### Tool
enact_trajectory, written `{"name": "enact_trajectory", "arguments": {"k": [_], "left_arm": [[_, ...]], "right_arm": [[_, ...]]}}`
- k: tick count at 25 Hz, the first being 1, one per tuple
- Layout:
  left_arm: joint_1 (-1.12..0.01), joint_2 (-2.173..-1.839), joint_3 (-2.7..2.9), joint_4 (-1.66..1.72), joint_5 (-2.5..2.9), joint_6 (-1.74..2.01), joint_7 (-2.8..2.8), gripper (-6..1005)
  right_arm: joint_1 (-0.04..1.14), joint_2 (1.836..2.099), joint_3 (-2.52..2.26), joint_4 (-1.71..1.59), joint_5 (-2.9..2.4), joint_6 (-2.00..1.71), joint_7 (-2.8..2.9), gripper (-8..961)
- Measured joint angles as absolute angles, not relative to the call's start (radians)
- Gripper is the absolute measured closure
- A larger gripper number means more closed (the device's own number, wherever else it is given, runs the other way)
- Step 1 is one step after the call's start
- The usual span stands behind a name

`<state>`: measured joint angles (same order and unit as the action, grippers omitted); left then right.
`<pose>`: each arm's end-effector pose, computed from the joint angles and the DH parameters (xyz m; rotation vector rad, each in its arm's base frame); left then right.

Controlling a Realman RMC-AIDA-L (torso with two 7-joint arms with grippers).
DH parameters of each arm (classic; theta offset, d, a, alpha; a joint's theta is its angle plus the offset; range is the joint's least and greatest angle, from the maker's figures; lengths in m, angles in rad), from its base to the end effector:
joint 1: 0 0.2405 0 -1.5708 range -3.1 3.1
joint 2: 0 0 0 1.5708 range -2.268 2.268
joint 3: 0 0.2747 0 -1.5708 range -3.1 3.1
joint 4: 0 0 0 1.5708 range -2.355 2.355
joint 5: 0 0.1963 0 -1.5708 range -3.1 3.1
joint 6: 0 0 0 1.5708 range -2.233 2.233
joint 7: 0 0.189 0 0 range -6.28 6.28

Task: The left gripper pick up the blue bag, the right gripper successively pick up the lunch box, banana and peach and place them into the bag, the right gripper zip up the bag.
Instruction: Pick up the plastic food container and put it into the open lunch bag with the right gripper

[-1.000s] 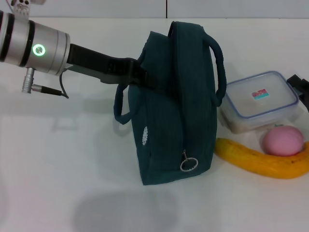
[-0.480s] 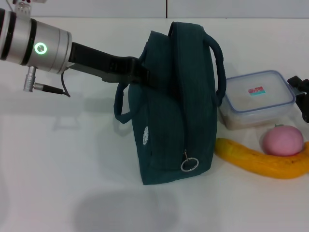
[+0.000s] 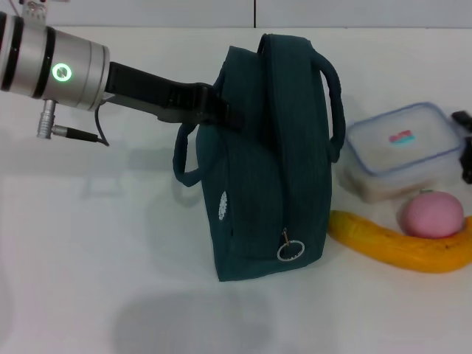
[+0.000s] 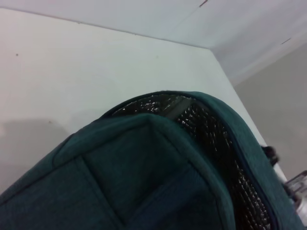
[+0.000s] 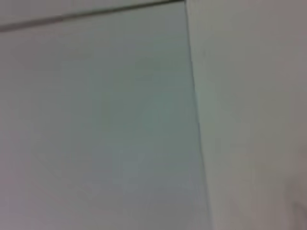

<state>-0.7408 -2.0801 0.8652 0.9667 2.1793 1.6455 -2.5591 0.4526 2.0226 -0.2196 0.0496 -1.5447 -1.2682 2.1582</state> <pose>-0.1659 0.3791 -0.0397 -2.6475 -1.6183 -0.3823 0.3319 0.3552 -0.0319 -0.9427 2.2238 1.7381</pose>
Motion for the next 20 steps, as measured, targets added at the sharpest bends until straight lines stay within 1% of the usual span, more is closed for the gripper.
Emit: {"name": "enact_trajectory", "arguments": {"k": [5, 11, 14, 19, 20], "left_arm": [[-0.739, -2.080, 0.865, 0.967, 2.177, 1.644, -2.559, 944], [-0.740, -2.079, 0.865, 0.967, 2.177, 1.644, -2.559, 944], [-0.747, -2.079, 0.865, 0.967, 2.177, 1.643, -2.559, 944], [-0.760, -2.079, 0.865, 0.968, 2.177, 1.643, -2.560, 944], [-0.762, -2.079, 0.865, 0.970, 2.176, 1.643, -2.561, 944]], "right_arm": [[0.425, 2.020, -0.219, 0.049, -1.412, -1.397, 2.177, 856], [0.422, 2.020, -0.219, 0.047, -1.347, -1.475, 2.215, 845], [0.444, 2.021, -0.219, 0.047, -1.293, -1.542, 2.229, 839], [0.533, 2.023, -0.218, 0.049, -1.232, -1.647, 2.231, 829], [0.533, 2.023, -0.218, 0.049, -1.232, -1.647, 2.231, 827]]}}
